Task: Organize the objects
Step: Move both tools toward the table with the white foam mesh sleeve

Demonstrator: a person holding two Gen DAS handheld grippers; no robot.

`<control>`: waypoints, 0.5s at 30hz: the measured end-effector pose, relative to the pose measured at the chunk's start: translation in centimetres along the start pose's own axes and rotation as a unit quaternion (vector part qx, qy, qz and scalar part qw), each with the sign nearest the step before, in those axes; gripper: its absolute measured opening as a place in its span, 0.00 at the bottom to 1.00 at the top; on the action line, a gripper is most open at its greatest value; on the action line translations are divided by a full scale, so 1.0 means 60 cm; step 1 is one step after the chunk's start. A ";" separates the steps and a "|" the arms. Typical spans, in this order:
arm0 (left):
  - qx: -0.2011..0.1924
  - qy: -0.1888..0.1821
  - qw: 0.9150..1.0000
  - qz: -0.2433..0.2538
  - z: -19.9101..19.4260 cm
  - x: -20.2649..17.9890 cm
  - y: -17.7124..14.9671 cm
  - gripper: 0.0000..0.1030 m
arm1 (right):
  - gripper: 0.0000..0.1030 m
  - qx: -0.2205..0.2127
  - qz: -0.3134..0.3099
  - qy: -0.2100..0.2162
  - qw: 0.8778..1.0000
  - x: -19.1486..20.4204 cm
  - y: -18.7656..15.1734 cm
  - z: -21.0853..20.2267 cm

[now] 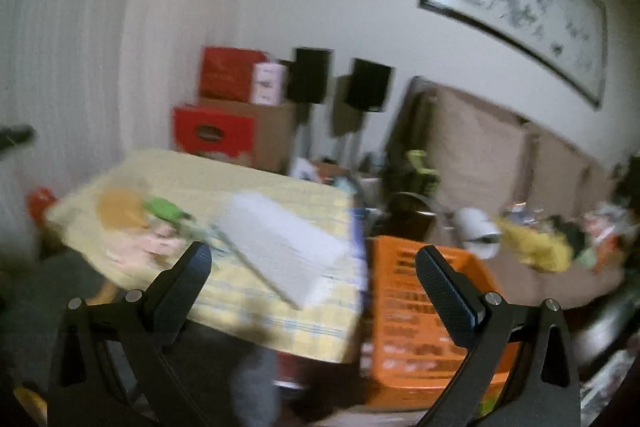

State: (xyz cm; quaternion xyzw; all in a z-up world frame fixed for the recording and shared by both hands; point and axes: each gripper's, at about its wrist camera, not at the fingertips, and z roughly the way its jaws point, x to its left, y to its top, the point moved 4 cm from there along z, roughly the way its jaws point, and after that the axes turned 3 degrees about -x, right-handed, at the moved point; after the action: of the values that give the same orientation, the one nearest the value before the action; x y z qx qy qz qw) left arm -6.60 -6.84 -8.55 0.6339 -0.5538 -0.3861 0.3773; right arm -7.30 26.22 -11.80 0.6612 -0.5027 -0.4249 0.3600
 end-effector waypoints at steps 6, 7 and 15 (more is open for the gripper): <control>0.014 -0.027 1.000 0.004 0.014 -0.028 -0.004 1.00 | 0.99 -0.009 0.029 0.023 0.999 -0.020 0.017 0.001; 0.021 -0.047 0.999 -0.009 0.018 -0.032 -0.004 1.00 | 0.99 -0.015 0.029 0.021 0.999 -0.022 0.022 -0.001; 0.052 -0.054 0.997 0.018 0.048 -0.092 -0.007 1.00 | 0.99 -0.046 0.031 0.023 0.998 -0.039 0.055 -0.012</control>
State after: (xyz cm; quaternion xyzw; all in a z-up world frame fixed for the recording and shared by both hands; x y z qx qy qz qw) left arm -9.52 -1.48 -9.73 0.6211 -0.6038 -0.3834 0.3203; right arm -8.12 27.74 -8.05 0.6377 -0.4945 -0.4205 0.4148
